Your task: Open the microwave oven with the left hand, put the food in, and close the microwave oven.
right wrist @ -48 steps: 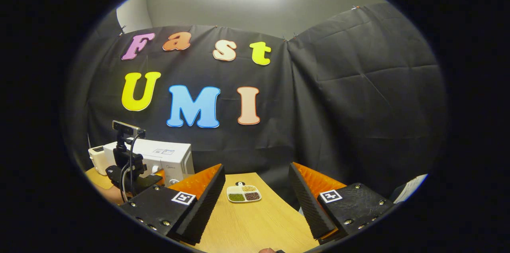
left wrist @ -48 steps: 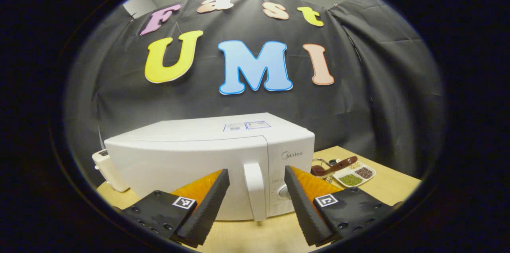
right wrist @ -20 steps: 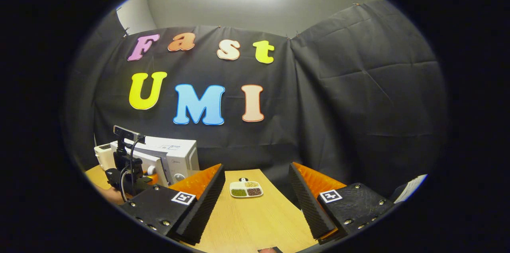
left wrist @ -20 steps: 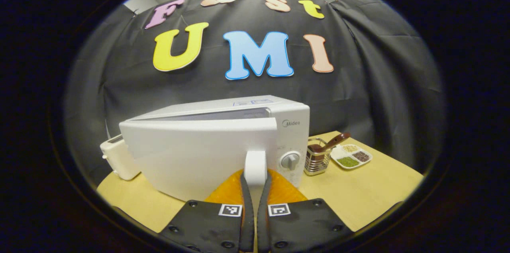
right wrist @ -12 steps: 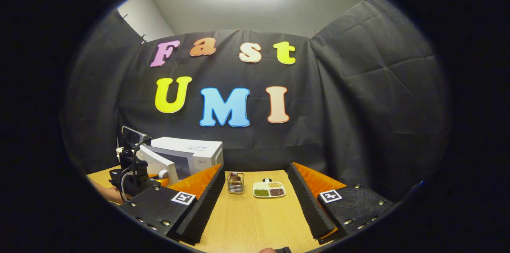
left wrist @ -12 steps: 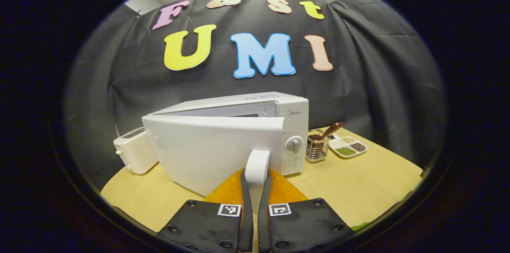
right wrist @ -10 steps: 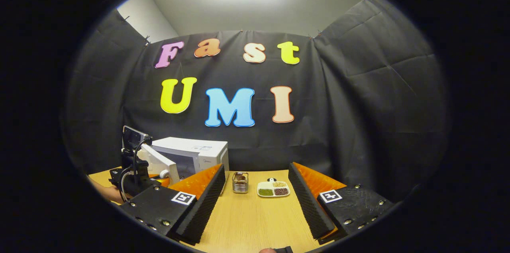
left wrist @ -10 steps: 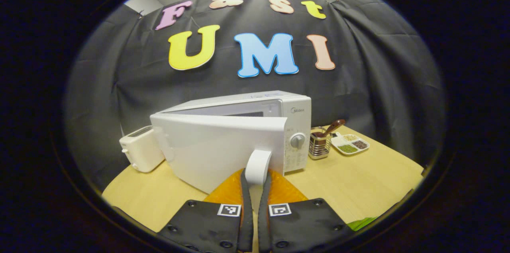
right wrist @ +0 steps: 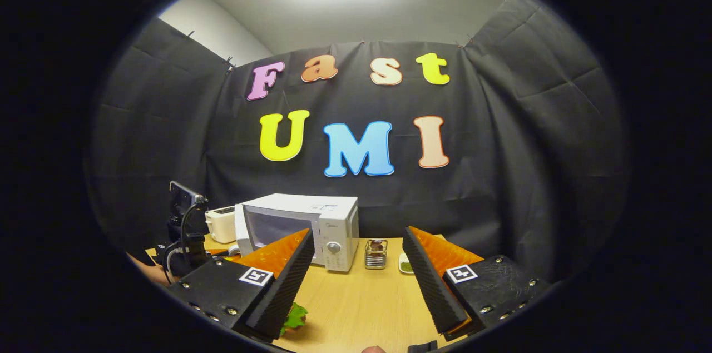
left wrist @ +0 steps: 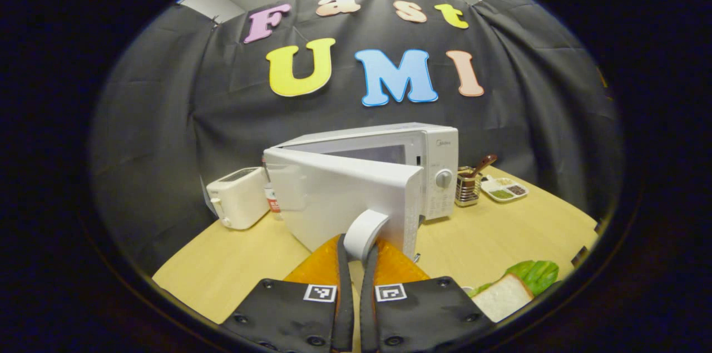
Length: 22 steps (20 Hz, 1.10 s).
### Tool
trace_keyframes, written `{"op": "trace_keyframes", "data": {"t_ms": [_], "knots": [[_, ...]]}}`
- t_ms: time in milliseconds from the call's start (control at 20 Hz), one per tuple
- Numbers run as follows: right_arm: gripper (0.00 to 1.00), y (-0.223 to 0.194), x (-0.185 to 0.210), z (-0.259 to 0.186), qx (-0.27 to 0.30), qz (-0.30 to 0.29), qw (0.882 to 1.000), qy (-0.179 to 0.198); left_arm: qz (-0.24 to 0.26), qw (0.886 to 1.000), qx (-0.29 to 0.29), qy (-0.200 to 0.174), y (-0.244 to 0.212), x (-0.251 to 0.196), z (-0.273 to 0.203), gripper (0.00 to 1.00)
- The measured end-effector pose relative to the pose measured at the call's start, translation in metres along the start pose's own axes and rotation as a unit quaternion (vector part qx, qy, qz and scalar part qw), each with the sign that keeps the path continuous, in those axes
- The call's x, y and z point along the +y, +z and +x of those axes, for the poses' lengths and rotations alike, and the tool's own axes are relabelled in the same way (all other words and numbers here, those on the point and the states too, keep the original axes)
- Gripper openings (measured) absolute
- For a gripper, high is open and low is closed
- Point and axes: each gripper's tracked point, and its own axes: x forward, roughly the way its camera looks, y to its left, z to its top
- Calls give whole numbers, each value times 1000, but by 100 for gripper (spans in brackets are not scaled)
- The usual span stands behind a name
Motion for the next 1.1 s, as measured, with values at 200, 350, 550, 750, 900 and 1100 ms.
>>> {"op": "trace_keyframes", "data": {"t_ms": [200, 350, 550, 750, 900, 1100], "knots": [[97, 0, 43, 9, 0, -5, 1000, 22, -4, 1000, 0, -3, -8, 33, -20, 11], [97, 1, 69, 13, 1, -2, 1000, 27, -5, 1000, 1, -9, -15, 56, -30, 11], [97, -4, 103, 21, 9, -8, 999, 31, -3, 1000, 0, -19, -21, 81, -41, 11], [97, -11, 133, 33, 19, -7, 999, 32, 0, 1000, -2, -23, -28, 112, -49, 11], [97, -14, 158, 44, 21, 4, 999, 31, 6, 1000, -3, -17, -32, 141, -52, 11], [98, -20, 186, 58, 29, -1, 999, 38, 1, 1000, -1, -31, -38, 170, -55, 11]]}}
